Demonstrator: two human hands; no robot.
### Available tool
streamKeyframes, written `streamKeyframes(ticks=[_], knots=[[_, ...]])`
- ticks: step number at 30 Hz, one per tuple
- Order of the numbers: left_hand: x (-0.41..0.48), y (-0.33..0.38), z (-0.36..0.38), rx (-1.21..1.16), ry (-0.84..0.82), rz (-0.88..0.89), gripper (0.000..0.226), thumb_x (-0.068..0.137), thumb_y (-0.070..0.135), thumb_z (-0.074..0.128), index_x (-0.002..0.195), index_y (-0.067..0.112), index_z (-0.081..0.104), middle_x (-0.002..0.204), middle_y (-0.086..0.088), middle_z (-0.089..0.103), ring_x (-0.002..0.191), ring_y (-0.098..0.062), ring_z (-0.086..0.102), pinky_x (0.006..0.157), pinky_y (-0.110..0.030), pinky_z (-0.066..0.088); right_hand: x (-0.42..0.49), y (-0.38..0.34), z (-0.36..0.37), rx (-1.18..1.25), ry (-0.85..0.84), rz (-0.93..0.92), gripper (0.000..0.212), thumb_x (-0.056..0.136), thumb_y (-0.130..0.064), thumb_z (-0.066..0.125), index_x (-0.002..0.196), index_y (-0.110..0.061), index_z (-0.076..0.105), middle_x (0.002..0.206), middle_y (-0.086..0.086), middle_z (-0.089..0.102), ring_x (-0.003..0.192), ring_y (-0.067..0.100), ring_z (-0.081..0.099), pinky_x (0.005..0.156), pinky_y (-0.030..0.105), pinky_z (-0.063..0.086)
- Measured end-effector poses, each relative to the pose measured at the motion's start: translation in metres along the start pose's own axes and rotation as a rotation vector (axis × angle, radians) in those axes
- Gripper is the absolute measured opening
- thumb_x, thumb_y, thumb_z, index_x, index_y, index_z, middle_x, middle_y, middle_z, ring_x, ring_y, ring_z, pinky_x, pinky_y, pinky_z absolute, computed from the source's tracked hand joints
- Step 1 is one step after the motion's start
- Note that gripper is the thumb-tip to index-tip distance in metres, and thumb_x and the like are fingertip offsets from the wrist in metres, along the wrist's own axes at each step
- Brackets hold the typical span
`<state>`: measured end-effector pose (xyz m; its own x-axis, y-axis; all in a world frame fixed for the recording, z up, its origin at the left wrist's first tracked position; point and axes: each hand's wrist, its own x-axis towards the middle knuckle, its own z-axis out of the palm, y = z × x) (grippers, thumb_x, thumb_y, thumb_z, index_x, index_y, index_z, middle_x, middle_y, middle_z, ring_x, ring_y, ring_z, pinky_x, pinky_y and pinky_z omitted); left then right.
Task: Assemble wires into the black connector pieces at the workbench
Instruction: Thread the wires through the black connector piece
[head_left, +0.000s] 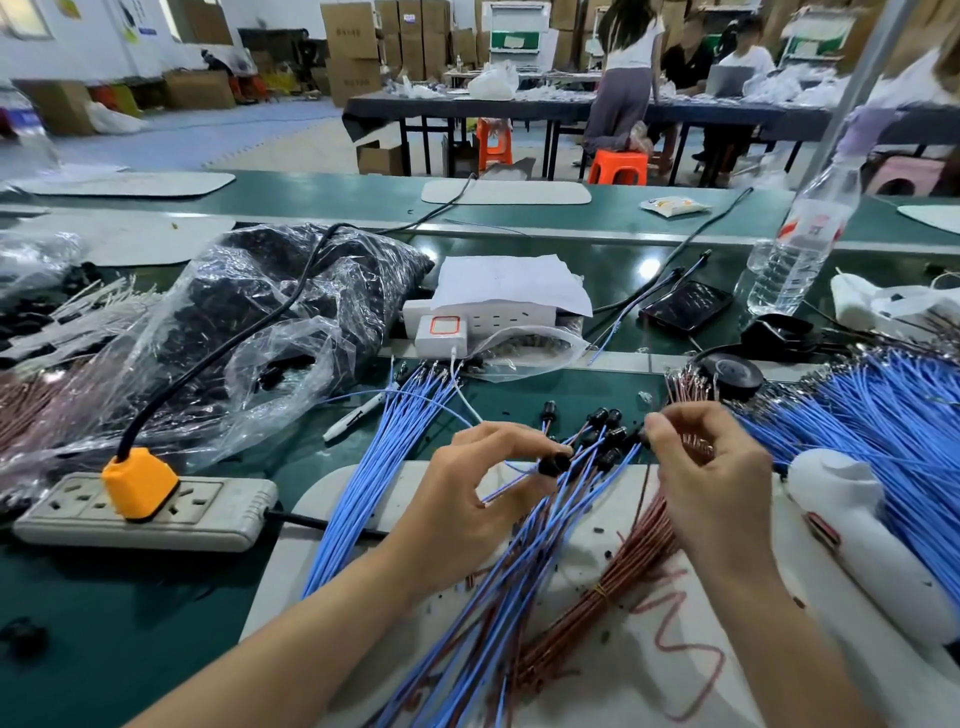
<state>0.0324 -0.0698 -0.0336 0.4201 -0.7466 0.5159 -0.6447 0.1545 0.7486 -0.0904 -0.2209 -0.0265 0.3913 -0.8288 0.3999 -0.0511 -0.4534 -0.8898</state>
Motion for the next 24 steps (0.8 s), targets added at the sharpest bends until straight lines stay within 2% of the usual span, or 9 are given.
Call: streamKeyframes(ticks=[2,5,9,11,13,15,19,22,24], knots=[[-0.001,0.002,0.001,-0.004,-0.044,0.018,0.017,0.086,0.017,0.064,0.103,0.016,0.067,0.103,0.004,0.071,0.103,-0.013,0.063,0.092,-0.044,0.048,-0.002,-0.001,0.004,0.089,-0.109,0.073,0.013,0.090,-0.014,0.061,0.079,-0.021,0.060,0.061,0.001,0.067,0.048,0.003,0.054,0.047,0.009,0.037],[-0.005,0.003,0.005,0.008,-0.133,0.041,0.013,0.087,0.015,0.064,0.100,0.012,0.066,0.098,0.004,0.070,0.098,-0.012,0.062,0.087,-0.041,0.050,0.003,0.007,-0.002,0.046,-0.258,0.207,0.010,0.089,-0.013,0.064,0.080,-0.015,0.068,0.062,0.001,0.070,0.038,0.005,0.044,0.040,0.014,0.035],[-0.005,0.006,0.006,0.029,-0.242,0.043,0.014,0.089,0.016,0.062,0.101,0.008,0.065,0.095,0.002,0.070,0.095,-0.016,0.062,0.089,-0.041,0.050,0.014,0.009,-0.022,0.043,-0.550,0.449,0.010,0.086,-0.007,0.067,0.081,0.001,0.071,0.065,0.011,0.070,0.037,0.008,0.046,0.037,0.015,0.034],[-0.005,0.006,0.006,0.038,-0.296,0.040,0.015,0.089,0.017,0.062,0.100,0.009,0.066,0.096,0.005,0.070,0.093,-0.011,0.063,0.099,-0.041,0.042,0.017,0.008,-0.030,0.021,-0.651,0.478,0.014,0.089,-0.006,0.063,0.080,0.002,0.069,0.070,0.017,0.071,0.040,0.010,0.051,0.036,0.015,0.034],[-0.006,0.006,0.006,0.055,-0.369,0.051,0.014,0.089,0.020,0.062,0.101,0.012,0.065,0.097,0.011,0.070,0.094,-0.003,0.064,0.112,-0.044,0.026,0.017,0.007,-0.032,0.063,-0.717,0.529,0.017,0.093,-0.006,0.056,0.080,0.003,0.063,0.073,0.022,0.071,0.044,0.014,0.057,0.037,0.017,0.040],[-0.007,0.007,0.008,0.068,-0.454,0.052,0.013,0.089,0.018,0.064,0.101,0.012,0.066,0.098,0.010,0.070,0.096,-0.001,0.063,0.117,-0.046,0.013,0.014,0.005,-0.028,0.151,-0.731,0.593,0.018,0.097,-0.009,0.051,0.082,0.000,0.056,0.072,0.024,0.069,0.046,0.019,0.062,0.038,0.019,0.044],[-0.007,0.007,0.010,0.074,-0.559,0.058,0.011,0.090,0.011,0.063,0.100,0.012,0.064,0.092,0.014,0.067,0.088,0.008,0.058,0.119,-0.041,0.008,0.011,0.003,-0.018,0.278,-0.601,0.577,0.021,0.098,-0.010,0.048,0.083,0.002,0.057,0.061,0.017,0.065,0.045,0.021,0.062,0.039,0.020,0.047],[-0.006,0.007,0.010,0.073,-0.574,0.058,0.010,0.090,0.012,0.063,0.100,0.012,0.064,0.090,0.017,0.063,0.085,0.012,0.054,0.119,-0.039,0.011,0.018,0.006,-0.021,0.401,-0.251,0.479,0.023,0.097,-0.010,0.050,0.082,0.002,0.062,0.056,0.009,0.066,0.044,0.013,0.061,0.042,0.017,0.049],[-0.006,0.009,0.010,0.073,-0.575,0.054,0.010,0.090,0.012,0.062,0.101,0.012,0.064,0.092,0.014,0.065,0.087,0.007,0.057,0.119,-0.039,0.013,0.023,0.006,-0.028,0.515,-0.007,0.410,0.024,0.099,-0.012,0.047,0.083,-0.004,0.063,0.057,0.003,0.067,0.046,0.010,0.060,0.045,0.016,0.049]])
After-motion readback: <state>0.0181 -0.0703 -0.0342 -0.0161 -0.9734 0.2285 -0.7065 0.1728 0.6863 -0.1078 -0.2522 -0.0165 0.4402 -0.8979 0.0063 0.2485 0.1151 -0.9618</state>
